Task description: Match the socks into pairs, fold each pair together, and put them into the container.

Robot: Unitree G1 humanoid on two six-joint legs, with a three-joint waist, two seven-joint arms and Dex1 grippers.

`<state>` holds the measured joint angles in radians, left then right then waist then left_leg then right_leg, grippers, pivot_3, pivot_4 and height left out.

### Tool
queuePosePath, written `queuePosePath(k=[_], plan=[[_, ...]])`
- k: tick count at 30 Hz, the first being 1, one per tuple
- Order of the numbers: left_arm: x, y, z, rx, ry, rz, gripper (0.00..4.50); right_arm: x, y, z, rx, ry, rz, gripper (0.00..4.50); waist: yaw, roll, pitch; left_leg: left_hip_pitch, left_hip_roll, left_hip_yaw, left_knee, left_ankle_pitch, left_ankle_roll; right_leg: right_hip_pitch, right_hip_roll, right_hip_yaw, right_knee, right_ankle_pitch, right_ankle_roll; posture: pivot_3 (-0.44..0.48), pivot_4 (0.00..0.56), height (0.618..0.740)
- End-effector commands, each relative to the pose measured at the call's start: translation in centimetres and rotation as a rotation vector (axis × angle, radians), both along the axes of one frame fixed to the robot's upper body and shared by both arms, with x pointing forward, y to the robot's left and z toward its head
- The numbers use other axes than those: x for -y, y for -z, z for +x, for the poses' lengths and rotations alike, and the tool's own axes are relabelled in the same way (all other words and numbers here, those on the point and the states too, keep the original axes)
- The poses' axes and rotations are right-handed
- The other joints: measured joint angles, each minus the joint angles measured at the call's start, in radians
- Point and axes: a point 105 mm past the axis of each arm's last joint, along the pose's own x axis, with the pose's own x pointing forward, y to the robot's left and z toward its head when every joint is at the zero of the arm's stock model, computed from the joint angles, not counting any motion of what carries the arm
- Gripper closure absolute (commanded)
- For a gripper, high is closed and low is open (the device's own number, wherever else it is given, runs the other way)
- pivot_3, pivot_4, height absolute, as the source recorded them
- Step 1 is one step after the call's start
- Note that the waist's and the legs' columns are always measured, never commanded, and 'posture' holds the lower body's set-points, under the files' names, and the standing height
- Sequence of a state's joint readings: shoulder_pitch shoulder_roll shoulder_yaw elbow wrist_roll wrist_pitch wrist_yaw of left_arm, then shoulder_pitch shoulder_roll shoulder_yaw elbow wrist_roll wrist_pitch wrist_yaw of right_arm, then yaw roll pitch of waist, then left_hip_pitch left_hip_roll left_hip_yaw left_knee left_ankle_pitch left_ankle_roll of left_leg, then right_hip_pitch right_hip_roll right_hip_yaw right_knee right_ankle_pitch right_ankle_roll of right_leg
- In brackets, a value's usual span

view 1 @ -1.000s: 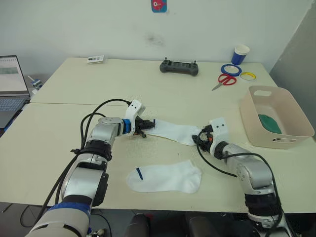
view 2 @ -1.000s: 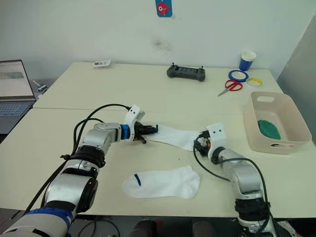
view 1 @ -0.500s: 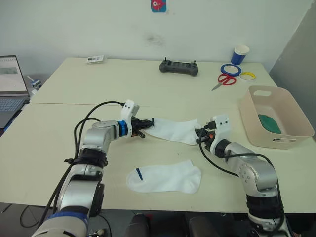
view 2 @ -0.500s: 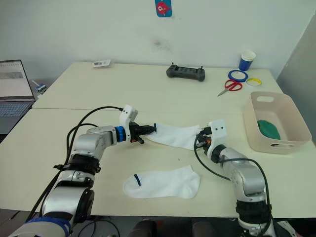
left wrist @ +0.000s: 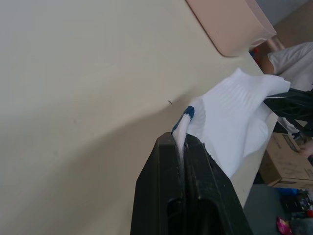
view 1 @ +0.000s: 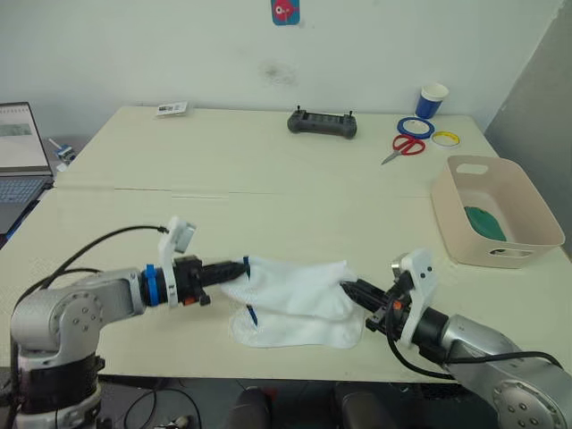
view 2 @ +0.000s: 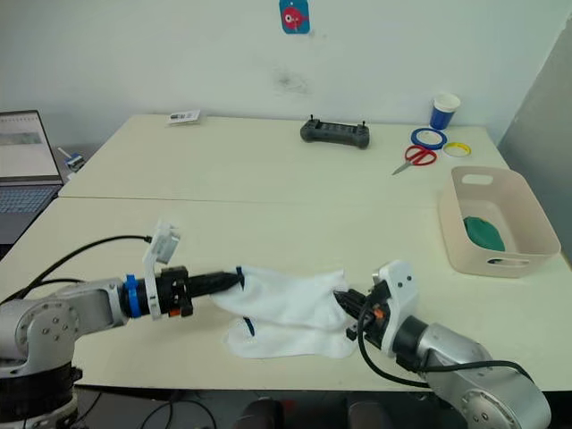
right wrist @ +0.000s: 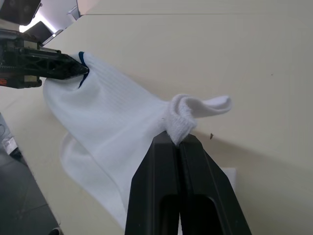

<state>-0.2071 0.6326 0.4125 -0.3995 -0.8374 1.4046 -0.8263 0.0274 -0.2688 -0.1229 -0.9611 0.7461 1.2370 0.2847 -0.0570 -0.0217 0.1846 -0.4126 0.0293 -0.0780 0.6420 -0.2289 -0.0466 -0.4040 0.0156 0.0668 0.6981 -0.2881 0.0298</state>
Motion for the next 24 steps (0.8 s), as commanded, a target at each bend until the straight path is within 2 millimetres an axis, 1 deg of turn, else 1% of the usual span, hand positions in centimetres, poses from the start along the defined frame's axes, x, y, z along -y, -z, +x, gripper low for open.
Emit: queuePosePath(k=[1, 8, 12, 18, 21, 24], plan=[[0.1, -0.1, -1.8, -0.005, 0.014, 0.001, 4.50, -0.4, -0.5, -1.3, 0.020, -0.045, -0.008, 4.48, 0.000, 0.000, 0.000, 0.000, 0.000, 0.000, 0.000, 0.000, 0.000, 0.000, 0.000, 0.000, 0.000, 0.000, 0.000, 0.000, 0.150, 0.740], [0.2, 2.5, -3.5, -0.062, -0.030, 0.032, 4.50, 0.0, 0.7, -1.3, -0.013, -0.030, -0.053, 4.48, 0.000, 0.000, 0.000, 0.001, 0.000, 0.002, -0.002, 0.000, 0.000, 0.000, 0.000, 0.002, 0.000, 0.000, -0.001, 0.000, 0.150, 0.740], [-0.1, 4.1, -2.8, -0.038, -0.118, 0.067, 4.50, 0.2, 1.4, -1.3, -0.022, -0.023, -0.079, 4.48, 0.003, -0.001, 0.000, 0.002, 0.000, 0.003, -0.003, 0.000, 0.000, 0.000, -0.001, 0.004, -0.001, -0.001, -0.001, 0.000, 0.150, 0.740], [0.4, 6.0, -2.6, 0.002, -0.154, 0.107, 4.50, 0.7, 2.8, -1.1, -0.028, -0.004, -0.148, 4.48, 0.003, -0.001, -0.001, 0.003, 0.000, 0.005, -0.005, 0.000, 0.000, 0.000, -0.001, 0.004, -0.002, -0.001, -0.002, 0.000, 0.150, 0.740], [0.5, 6.5, -2.6, 0.010, -0.157, 0.114, 4.50, 1.0, 3.7, -1.0, -0.026, 0.005, -0.205, 4.48, 0.004, -0.002, -0.001, 0.003, -0.001, 0.005, -0.005, 0.000, 0.000, 0.000, -0.001, 0.005, -0.002, -0.001, -0.002, 0.000, 0.150, 0.740], [0.6, 6.8, -2.7, 0.014, -0.151, 0.119, 4.50, 1.2, 3.9, -0.7, -0.010, 0.026, -0.216, 4.48, 0.004, -0.002, -0.001, 0.004, 0.000, 0.005, -0.005, 0.000, 0.000, -0.001, -0.001, 0.005, -0.002, -0.001, -0.003, 0.000, 0.150, 0.740]])
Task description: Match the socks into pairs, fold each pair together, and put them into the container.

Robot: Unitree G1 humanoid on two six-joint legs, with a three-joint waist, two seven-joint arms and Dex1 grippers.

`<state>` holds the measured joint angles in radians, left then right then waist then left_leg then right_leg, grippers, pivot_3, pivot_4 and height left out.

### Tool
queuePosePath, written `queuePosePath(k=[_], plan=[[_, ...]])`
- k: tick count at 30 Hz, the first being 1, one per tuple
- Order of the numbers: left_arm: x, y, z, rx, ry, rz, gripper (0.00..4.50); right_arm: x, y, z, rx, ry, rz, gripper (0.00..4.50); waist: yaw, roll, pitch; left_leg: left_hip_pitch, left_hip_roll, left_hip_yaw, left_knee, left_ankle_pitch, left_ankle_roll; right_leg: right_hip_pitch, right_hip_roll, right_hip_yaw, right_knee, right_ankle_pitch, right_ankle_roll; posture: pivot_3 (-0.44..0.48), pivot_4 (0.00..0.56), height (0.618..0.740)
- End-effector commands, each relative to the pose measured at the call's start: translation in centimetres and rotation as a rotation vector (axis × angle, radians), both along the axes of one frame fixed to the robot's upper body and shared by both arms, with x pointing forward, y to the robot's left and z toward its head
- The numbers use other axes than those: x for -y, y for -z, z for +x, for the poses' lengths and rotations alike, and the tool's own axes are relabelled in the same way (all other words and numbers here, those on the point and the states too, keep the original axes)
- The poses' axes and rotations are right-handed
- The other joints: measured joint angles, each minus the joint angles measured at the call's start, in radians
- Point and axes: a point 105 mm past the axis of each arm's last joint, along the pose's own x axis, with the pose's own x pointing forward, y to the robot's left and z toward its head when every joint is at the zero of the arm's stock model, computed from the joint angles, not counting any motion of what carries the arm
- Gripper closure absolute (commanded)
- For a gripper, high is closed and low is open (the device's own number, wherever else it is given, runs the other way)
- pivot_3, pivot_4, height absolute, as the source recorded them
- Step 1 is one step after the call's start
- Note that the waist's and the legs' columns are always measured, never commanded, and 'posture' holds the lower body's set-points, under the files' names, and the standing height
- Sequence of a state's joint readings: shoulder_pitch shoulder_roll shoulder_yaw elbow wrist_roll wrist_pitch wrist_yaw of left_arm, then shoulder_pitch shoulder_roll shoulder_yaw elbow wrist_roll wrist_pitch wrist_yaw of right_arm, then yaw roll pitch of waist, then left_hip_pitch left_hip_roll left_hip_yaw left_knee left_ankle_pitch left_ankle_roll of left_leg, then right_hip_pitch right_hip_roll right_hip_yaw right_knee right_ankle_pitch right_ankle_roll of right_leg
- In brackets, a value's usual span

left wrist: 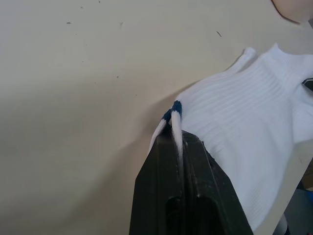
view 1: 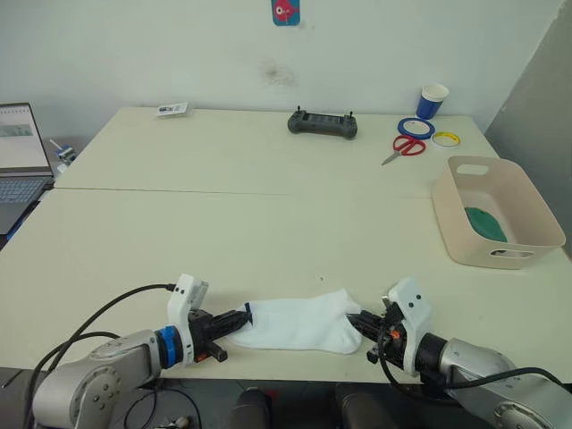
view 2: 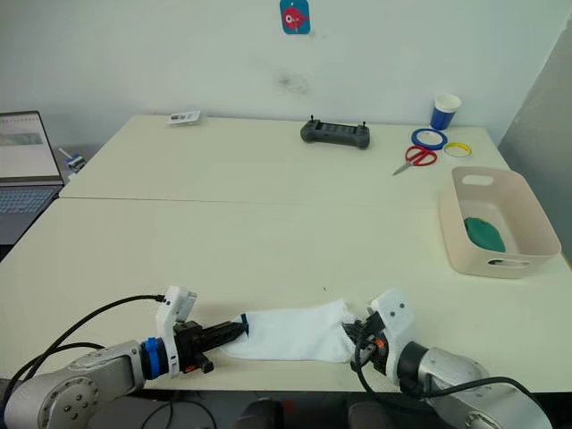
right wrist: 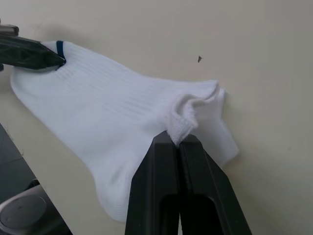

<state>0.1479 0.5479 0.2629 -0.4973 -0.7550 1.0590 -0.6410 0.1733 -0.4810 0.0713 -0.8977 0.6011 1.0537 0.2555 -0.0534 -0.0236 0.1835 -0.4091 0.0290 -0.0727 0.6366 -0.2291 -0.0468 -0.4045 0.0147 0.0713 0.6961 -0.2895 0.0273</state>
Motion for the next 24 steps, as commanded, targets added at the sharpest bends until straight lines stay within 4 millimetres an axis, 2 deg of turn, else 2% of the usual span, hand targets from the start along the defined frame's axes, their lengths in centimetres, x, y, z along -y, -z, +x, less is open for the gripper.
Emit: queuePosePath(k=[1, 10, 11, 14, 19, 21, 23, 24], plan=[[0.1, -0.1, 0.1, 0.032, 0.005, 0.016, 4.50, 0.0, -0.7, 0.6, 0.070, 0.021, 0.003, 4.48, 0.000, 0.000, 0.000, 0.000, 0.000, 0.000, 0.000, 0.000, 0.000, 0.000, 0.000, 0.000, 0.000, 0.000, 0.000, 0.000, 0.150, 0.740], [0.1, -0.3, 0.3, 0.069, -0.014, 0.010, 4.50, 0.1, -0.3, 0.9, 0.062, 0.047, 0.000, 4.48, 0.000, 0.000, 0.000, 0.000, 0.000, 0.000, 0.000, 0.000, 0.000, 0.000, 0.000, 0.000, 0.000, 0.000, 0.000, 0.000, 0.150, 0.740], [0.0, -0.3, 0.3, 0.067, -0.013, 0.010, 4.50, 0.1, -0.1, 0.8, 0.048, 0.041, -0.003, 4.27, 0.000, 0.000, 0.000, 0.000, 0.000, 0.000, 0.000, 0.000, 0.000, 0.000, 0.000, 0.000, 0.000, 0.000, 0.000, 0.000, 0.150, 0.740], [0.0, -0.5, 0.1, 0.076, 0.004, 0.007, 3.85, 0.1, 0.0, 0.7, 0.047, 0.037, -0.010, 3.46, 0.000, 0.000, 0.000, 0.000, 0.000, 0.000, 0.000, 0.000, 0.000, 0.000, 0.000, 0.000, 0.000, 0.000, 0.000, 0.000, 0.150, 0.740], [-1.5, -0.9, -0.2, 0.122, -0.026, 0.072, 2.29, 1.0, -0.8, 0.9, 0.085, 0.064, -0.016, 1.68, 0.000, 0.000, 0.000, 0.000, 0.000, 0.000, -0.001, 0.000, 0.000, 0.000, 0.000, 0.000, 0.000, -0.001, -0.002, 0.000, 0.150, 0.740], [-1.9, -1.8, 0.1, 0.167, -0.025, 0.085, 1.68, 1.1, -1.6, 0.9, 0.126, 0.055, -0.012, 0.96, 0.000, 0.000, 0.000, 0.001, 0.000, 0.000, -0.001, 0.000, 0.000, 0.000, 0.000, 0.000, 0.000, -0.002, -0.004, 0.000, 0.150, 0.740], [-2.4, -3.2, 0.8, 0.224, -0.031, 0.089, 1.67, 0.8, -3.0, 0.9, 0.184, 0.020, 0.013, 0.24, 0.000, 0.000, 0.000, 0.001, 0.000, 0.000, -0.002, 0.000, 0.000, 0.000, 0.000, 0.000, 0.000, -0.003, -0.004, 0.000, 0.150, 0.740], [-2.7, -3.9, 1.1, 0.256, -0.028, 0.102, 1.67, 0.7, -3.8, 0.9, 0.217, 0.005, 0.020, 0.24, 0.001, 0.000, 0.000, 0.001, 0.000, 0.000, -0.002, 0.000, 0.000, 0.000, 0.000, 0.000, 0.000, -0.003, -0.006, 0.000, 0.150, 0.740]])
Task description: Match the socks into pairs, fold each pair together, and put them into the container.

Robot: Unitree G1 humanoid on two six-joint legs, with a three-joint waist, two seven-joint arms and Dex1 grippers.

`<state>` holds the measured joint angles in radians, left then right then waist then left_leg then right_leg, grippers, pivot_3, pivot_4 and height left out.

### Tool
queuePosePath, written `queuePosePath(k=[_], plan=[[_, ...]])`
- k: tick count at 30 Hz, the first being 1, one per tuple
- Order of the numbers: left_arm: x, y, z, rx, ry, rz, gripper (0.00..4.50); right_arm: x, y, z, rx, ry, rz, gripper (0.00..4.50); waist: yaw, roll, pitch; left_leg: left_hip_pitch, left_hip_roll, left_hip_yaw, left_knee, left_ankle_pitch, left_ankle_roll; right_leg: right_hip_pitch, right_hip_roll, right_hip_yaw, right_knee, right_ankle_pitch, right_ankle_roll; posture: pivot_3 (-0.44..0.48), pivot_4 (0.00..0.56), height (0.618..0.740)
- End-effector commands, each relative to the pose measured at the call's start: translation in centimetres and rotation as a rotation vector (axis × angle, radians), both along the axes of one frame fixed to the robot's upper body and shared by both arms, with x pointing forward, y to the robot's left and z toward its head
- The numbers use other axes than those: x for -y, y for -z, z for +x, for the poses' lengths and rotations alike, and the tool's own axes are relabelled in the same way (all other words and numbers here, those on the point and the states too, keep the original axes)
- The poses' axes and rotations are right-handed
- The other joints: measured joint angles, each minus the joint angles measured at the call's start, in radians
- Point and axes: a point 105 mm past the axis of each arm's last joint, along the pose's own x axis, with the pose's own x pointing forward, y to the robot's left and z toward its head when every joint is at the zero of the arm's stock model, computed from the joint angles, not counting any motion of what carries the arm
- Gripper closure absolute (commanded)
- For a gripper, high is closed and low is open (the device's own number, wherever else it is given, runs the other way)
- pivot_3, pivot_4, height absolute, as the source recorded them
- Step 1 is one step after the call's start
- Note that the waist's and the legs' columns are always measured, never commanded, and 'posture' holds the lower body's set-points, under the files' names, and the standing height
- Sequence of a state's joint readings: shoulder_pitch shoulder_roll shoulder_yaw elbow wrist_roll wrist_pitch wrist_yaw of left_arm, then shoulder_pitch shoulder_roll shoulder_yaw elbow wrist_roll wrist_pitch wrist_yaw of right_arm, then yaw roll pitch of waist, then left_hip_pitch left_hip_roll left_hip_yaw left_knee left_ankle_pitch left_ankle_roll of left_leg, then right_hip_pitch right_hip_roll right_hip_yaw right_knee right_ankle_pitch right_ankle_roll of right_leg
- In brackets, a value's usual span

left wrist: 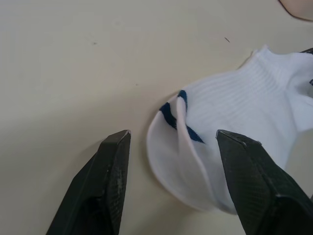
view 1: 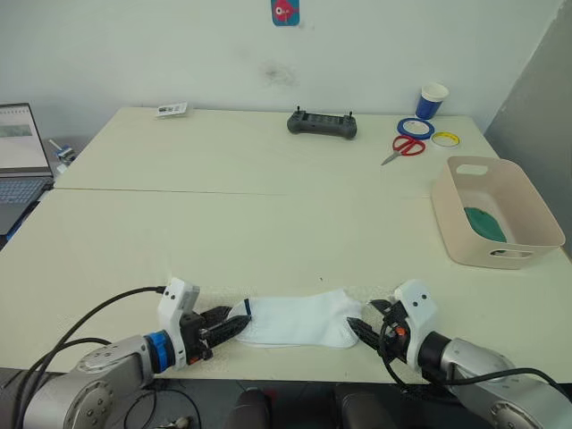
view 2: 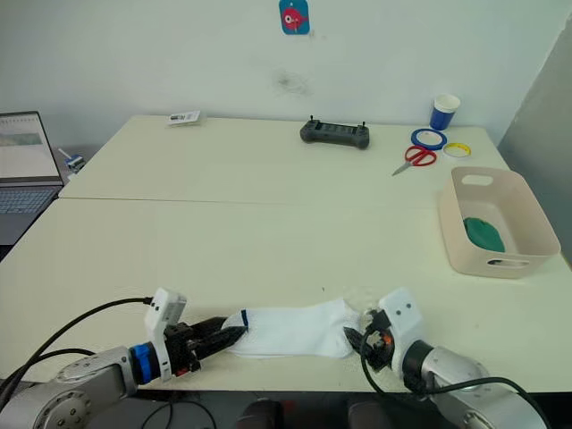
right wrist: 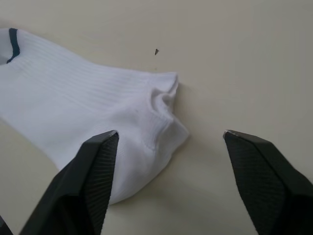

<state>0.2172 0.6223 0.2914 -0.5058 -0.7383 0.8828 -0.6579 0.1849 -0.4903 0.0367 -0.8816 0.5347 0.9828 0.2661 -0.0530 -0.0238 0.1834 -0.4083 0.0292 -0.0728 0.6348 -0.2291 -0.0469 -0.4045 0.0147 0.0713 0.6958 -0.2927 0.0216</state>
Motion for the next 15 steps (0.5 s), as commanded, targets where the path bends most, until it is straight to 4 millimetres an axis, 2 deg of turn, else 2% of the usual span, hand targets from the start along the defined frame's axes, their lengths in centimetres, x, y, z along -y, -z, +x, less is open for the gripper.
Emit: queuePosePath(k=[1, 5, 7, 9, 11, 15], plan=[[-0.9, -3.2, 1.3, 0.147, 0.010, 0.042, 1.67, -1.0, -3.8, -0.3, 0.165, -0.085, 0.046, 0.24, 0.001, 0.000, 0.000, 0.000, 0.000, 0.000, 0.000, 0.000, 0.000, 0.000, 0.000, 0.000, 0.000, 0.000, 0.000, 0.000, 0.150, 0.740], [-0.5, -5.1, 1.9, 0.214, 0.110, 0.050, 1.67, -2.2, -5.2, 0.0, 0.259, -0.164, 0.022, 0.24, 0.000, 0.000, 0.000, 0.000, 0.000, 0.001, -0.001, 0.000, 0.000, 0.000, 0.001, 0.000, -0.001, 0.000, 0.000, 0.000, 0.150, 0.740], [0.7, -5.4, 2.1, 0.258, 0.242, 0.095, 2.07, -3.0, -5.4, 0.6, 0.277, -0.185, 0.021, 0.62, 0.000, 0.000, 0.000, 0.000, -0.001, 0.001, -0.002, 0.000, 0.000, 0.000, 0.001, 0.000, -0.002, 0.000, 0.001, 0.000, 0.150, 0.740], [2.1, -5.4, 2.1, 0.302, 0.397, 0.150, 2.59, -4.0, -5.0, 1.1, 0.277, -0.226, 0.006, 1.15, 0.000, 0.000, 0.000, 0.000, -0.001, 0.001, -0.002, 0.000, 0.000, 0.000, 0.001, 0.000, -0.002, 0.002, 0.003, 0.000, 0.150, 0.740], [3.3, -5.1, 1.8, 0.306, 0.516, 0.166, 3.25, -4.8, -4.3, 1.4, 0.271, -0.272, -0.028, 1.90, 0.000, 0.000, 0.000, 0.001, -0.001, 0.001, -0.003, 0.000, 0.000, 0.000, 0.001, 0.000, -0.003, 0.002, 0.003, 0.000, 0.150, 0.740], [4.7, -4.0, 2.0, 0.242, 0.597, 0.147, 4.50, -6.6, -2.9, 2.2, 0.239, -0.371, -0.071, 3.37, -0.002, 0.000, 0.000, 0.000, -0.001, 0.002, -0.005, 0.000, 0.000, 0.000, 0.001, 0.000, -0.006, 0.004, 0.005, 0.000, 0.150, 0.740]])
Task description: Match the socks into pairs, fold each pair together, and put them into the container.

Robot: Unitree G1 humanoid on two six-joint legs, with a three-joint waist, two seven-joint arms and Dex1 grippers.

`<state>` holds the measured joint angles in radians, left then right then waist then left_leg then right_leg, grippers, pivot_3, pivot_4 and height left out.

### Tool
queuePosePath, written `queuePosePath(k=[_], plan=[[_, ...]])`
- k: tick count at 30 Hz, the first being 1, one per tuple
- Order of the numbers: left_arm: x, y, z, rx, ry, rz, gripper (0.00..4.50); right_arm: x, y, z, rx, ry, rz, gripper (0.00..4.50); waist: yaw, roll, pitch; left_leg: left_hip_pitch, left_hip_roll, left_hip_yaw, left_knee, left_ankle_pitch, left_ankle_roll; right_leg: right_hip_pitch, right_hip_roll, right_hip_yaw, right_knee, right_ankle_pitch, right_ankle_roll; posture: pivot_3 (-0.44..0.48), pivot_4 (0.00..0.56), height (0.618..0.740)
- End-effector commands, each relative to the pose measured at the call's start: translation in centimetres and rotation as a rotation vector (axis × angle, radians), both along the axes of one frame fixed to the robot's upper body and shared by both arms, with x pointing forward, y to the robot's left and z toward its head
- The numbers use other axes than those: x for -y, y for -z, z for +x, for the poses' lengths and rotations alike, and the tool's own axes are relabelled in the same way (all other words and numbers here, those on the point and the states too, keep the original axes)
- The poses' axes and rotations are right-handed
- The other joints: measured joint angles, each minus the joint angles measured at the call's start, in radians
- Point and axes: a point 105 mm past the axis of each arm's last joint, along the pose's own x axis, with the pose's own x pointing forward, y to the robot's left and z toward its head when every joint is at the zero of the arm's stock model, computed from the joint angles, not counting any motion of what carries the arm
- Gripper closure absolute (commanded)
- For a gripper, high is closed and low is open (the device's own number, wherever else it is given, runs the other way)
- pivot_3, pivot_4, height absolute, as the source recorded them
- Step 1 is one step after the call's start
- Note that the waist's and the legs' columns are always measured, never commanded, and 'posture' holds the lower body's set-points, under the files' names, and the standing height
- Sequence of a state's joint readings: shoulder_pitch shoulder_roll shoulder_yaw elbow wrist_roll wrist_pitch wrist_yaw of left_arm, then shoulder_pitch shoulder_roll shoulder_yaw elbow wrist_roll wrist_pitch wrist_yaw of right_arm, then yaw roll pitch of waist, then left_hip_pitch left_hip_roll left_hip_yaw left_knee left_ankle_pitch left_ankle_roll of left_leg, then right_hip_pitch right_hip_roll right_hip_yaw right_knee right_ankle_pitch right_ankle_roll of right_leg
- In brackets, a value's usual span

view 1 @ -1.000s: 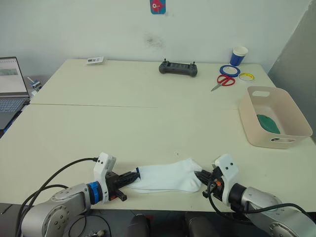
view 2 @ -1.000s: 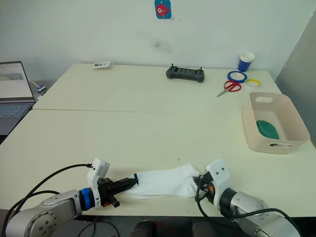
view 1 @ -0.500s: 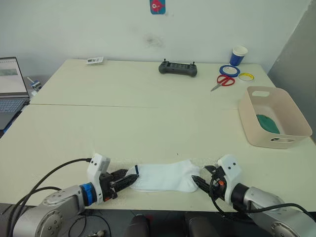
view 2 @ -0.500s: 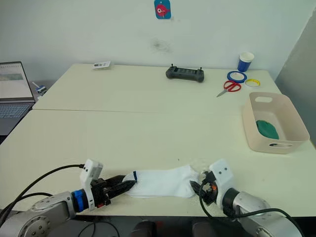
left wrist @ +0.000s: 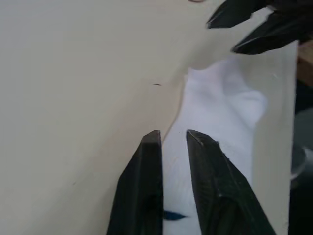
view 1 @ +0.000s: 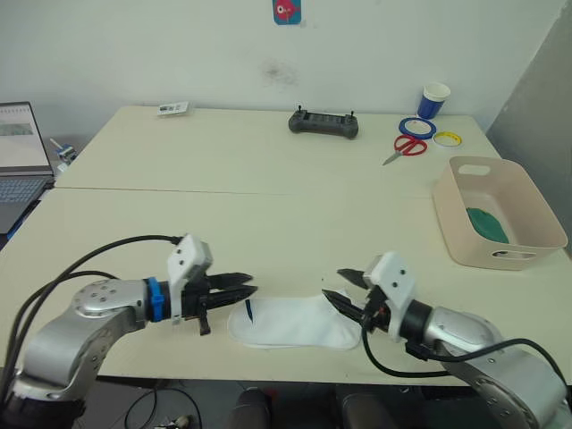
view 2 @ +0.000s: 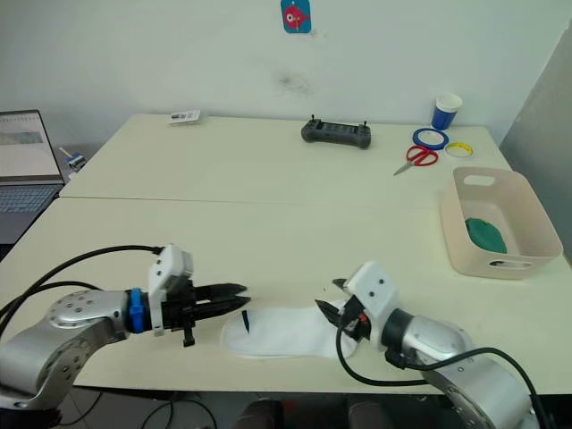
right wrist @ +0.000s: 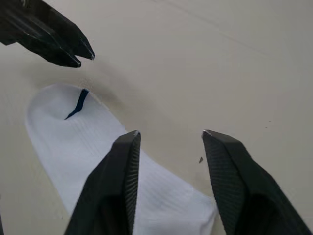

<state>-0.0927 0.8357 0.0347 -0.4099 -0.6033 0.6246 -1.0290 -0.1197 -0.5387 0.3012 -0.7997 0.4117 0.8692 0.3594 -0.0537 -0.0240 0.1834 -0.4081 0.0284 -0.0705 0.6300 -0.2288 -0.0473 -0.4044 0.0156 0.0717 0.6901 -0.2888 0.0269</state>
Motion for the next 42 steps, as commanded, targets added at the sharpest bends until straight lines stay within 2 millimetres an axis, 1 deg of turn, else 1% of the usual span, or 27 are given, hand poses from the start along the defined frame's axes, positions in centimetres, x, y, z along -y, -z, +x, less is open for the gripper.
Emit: queuePosePath(k=[1, 3, 5, 7, 11, 13, 15, 16, 18, 19, 20, 22, 23, 24, 26, 28, 30, 32, 34, 35, 37, 40, 42], plan=[[0.7, 1.0, 0.1, -0.032, 0.057, 0.031, 4.50, -1.4, 0.5, 0.3, 0.004, -0.080, -0.021, 3.75, -0.001, 0.000, 0.000, 0.000, 0.000, 0.000, 0.000, 0.000, 0.000, 0.000, 0.000, 0.000, 0.000, 0.000, 0.000, 0.000, 0.150, 0.740], [1.0, 2.3, 0.3, -0.058, 0.077, 0.074, 4.50, -1.7, 1.6, 0.5, -0.036, -0.101, -0.043, 4.48, -0.001, 0.000, 0.000, 0.000, 0.001, -0.001, -0.001, 0.000, 0.000, 0.000, 0.001, -0.001, -0.001, 0.000, 0.000, 0.000, 0.150, 0.740], [1.0, 3.8, 0.5, -0.076, 0.076, 0.118, 4.50, -1.5, 3.1, 0.5, -0.078, -0.106, -0.080, 4.48, -0.001, 0.000, 0.000, 0.000, 0.000, -0.001, -0.001, 0.000, 0.000, 0.000, 0.001, -0.001, -0.001, 0.000, 0.000, 0.000, 0.150, 0.740], [0.7, 5.5, 0.2, -0.105, 0.081, 0.182, 4.50, -0.9, 4.3, 0.4, -0.113, -0.087, -0.108, 4.48, 0.000, 0.000, 0.000, -0.001, 0.000, -0.001, -0.001, 0.000, 0.000, 0.000, 0.001, -0.001, -0.001, 0.000, 0.000, 0.000, 0.150, 0.740], [-0.9, 8.2, -0.3, -0.128, 0.044, 0.300, 4.50, 0.4, 5.1, 0.7, -0.123, -0.005, -0.142, 4.48, 0.002, 0.000, -0.002, 0.000, 0.000, -0.001, -0.001, 0.000, 0.000, 0.000, 0.001, -0.001, -0.001, 0.000, 0.000, 0.000, 0.150, 0.740], [-1.3, 8.9, -0.6, -0.149, 0.027, 0.315, 4.50, 1.1, 5.3, 1.2, -0.124, 0.055, -0.145, 4.48, 0.002, 0.000, -0.003, 0.002, 0.001, -0.001, -0.001, 0.000, 0.000, 0.002, 0.001, 0.000, -0.001, 0.000, 0.000, 0.000, 0.150, 0.740], [-1.1, 9.2, -1.0, -0.161, 0.026, 0.310, 4.50, 2.3, 5.5, 1.9, -0.110, 0.128, -0.163, 4.48, -0.001, 0.001, -0.003, 0.009, 0.001, -0.001, -0.002, 0.000, 0.000, 0.010, 0.000, 0.000, -0.002, 0.000, -0.001, 0.000, 0.150, 0.740], [-1.0, 9.3, -1.3, -0.160, 0.032, 0.305, 4.50, 3.0, 5.5, 2.1, -0.104, 0.165, -0.161, 4.48, -0.001, 0.001, -0.003, 0.014, 0.001, -0.001, -0.002, 0.000, 0.000, 0.015, 0.000, 0.000, -0.003, -0.004, -0.007, 0.000, 0.150, 0.740], [-0.4, 8.9, -1.3, -0.145, 0.043, 0.267, 4.50, 3.8, 5.0, 2.2, -0.083, 0.186, -0.141, 4.48, -0.002, 0.001, -0.005, 0.016, 0.002, -0.001, -0.003, 0.000, 0.000, 0.017, -0.001, 0.000, -0.005, -0.005, -0.008, 0.000, 0.150, 0.740], [0.1, 8.3, -1.1, -0.125, 0.048, 0.237, 4.50, 3.9, 4.5, 2.0, -0.062, 0.174, -0.122, 4.48, -0.002, 0.002, -0.006, 0.016, 0.001, -0.001, -0.004, 0.000, 0.000, 0.017, -0.001, 0.000, -0.006, -0.005, -0.008, 0.000, 0.150, 0.740], [0.5, 7.7, -0.8, -0.107, 0.051, 0.207, 4.50, 3.7, 3.8, 1.8, -0.035, 0.148, -0.095, 4.48, -0.001, 0.002, -0.006, 0.015, 0.001, -0.001, -0.004, 0.000, 0.000, 0.017, -0.001, -0.001, -0.007, -0.005, -0.007, 0.000, 0.150, 0.740], [1.4, 5.7, -0.3, -0.052, 0.088, 0.151, 4.50, 2.8, 1.7, 1.2, 0.023, 0.078, -0.005, 4.48, 0.001, 0.002, -0.006, 0.013, 0.000, -0.001, -0.004, 0.000, 0.000, 0.017, -0.001, -0.001, -0.009, -0.004, -0.006, 0.000, 0.150, 0.740], [1.8, 4.6, -0.2, -0.026, 0.123, 0.139, 4.50, 2.4, 0.7, 0.8, 0.043, 0.039, 0.033, 4.48, 0.001, 0.002, -0.005, 0.012, 0.000, -0.001, -0.004, 0.000, 0.000, 0.016, -0.001, -0.001, -0.009, -0.001, -0.001, 0.000, 0.150, 0.740], [2.1, 3.8, -0.2, -0.003, 0.153, 0.135, 4.50, 2.2, 0.2, 0.5, 0.049, 0.009, 0.050, 4.48, 0.001, 0.002, -0.004, 0.011, 0.000, -0.001, -0.004, 0.000, 0.000, 0.015, -0.001, -0.001, -0.009, 0.000, 0.000, 0.000, 0.150, 0.740], [2.5, 2.6, -0.1, 0.023, 0.192, 0.130, 4.50, 1.7, 0.1, -0.3, 0.047, -0.060, 0.032, 4.48, 0.002, 0.001, -0.004, 0.010, 0.000, -0.002, -0.003, 0.000, 0.000, 0.015, 0.000, -0.002, -0.009, 0.000, 0.001, 0.000, 0.150, 0.740], [2.9, 1.9, -0.2, 0.016, 0.203, 0.111, 4.50, 1.0, 0.4, -1.1, 0.031, -0.133, 0.003, 4.48, 0.003, 0.001, -0.003, 0.010, 0.000, -0.003, -0.003, 0.000, 0.000, 0.015, 0.000, -0.003, -0.009, 0.000, 0.001, 0.000, 0.150, 0.740], [3.0, 2.4, -0.6, 0.002, 0.230, 0.136, 4.50, 0.1, 1.1, -1.9, 0.001, -0.194, -0.013, 4.48, -0.001, 0.001, -0.003, 0.010, 0.000, -0.002, -0.003, 0.000, 0.000, 0.015, 0.000, -0.002, -0.009, 0.000, 0.001, 0.000, 0.150, 0.740], [2.5, 3.9, -1.0, -0.012, 0.234, 0.191, 4.50, -0.5, 2.2, -2.5, -0.041, -0.231, -0.038, 4.48, -0.004, 0.001, -0.003, 0.010, 0.001, -0.002, -0.004, 0.000, 0.000, 0.015, 0.000, -0.002, -0.009, 0.000, 0.001, 0.000, 0.150, 0.740], [1.5, 5.8, -1.2, -0.039, 0.220, 0.240, 4.50, -0.7, 3.6, -2.8, -0.090, -0.233, -0.054, 4.48, -0.003, 0.001, -0.003, 0.010, 0.001, -0.003, -0.004, 0.000, 0.001, 0.015, 0.001, -0.002, -0.009, 0.000, 0.000, 0.000, 0.150, 0.740], [1.0, 6.7, -1.2, -0.048, 0.204, 0.261, 4.50, -0.4, 4.4, -3.0, -0.110, -0.221, -0.071, 4.48, -0.002, 0.001, -0.003, 0.010, 0.001, -0.003, -0.004, 0.000, 0.001, 0.015, 0.001, -0.003, -0.009, -0.001, 0.000, 0.000, 0.150, 0.740], [0.3, 7.9, -1.1, -0.055, 0.190, 0.291, 4.50, 0.3, 5.7, -3.4, -0.149, -0.197, -0.103, 4.48, 0.002, 0.000, -0.003, 0.010, 0.001, -0.004, -0.004, 0.000, 0.001, 0.015, 0.001, -0.003, -0.009, -0.001, -0.001, 0.000, 0.150, 0.740], [0.0, 8.6, -1.1, -0.061, 0.175, 0.298, 4.50, 1.5, 6.8, -4.2, -0.195, -0.172, -0.134, 4.48, 0.009, 0.000, -0.004, 0.010, 0.000, -0.003, -0.004, 0.000, 0.000, 0.015, -0.001, -0.003, -0.010, -0.003, -0.005, 0.000, 0.150, 0.740], [-0.1, 8.9, -1.2, -0.067, 0.176, 0.297, 4.50, 2.8, 7.3, -5.3, -0.235, -0.150, -0.150, 4.48, 0.013, 0.001, -0.006, 0.012, 0.000, -0.002, -0.004, 0.000, 0.000, 0.016, -0.001, -0.002, -0.010, -0.004, -0.006, 0.000, 0.150, 0.740]])
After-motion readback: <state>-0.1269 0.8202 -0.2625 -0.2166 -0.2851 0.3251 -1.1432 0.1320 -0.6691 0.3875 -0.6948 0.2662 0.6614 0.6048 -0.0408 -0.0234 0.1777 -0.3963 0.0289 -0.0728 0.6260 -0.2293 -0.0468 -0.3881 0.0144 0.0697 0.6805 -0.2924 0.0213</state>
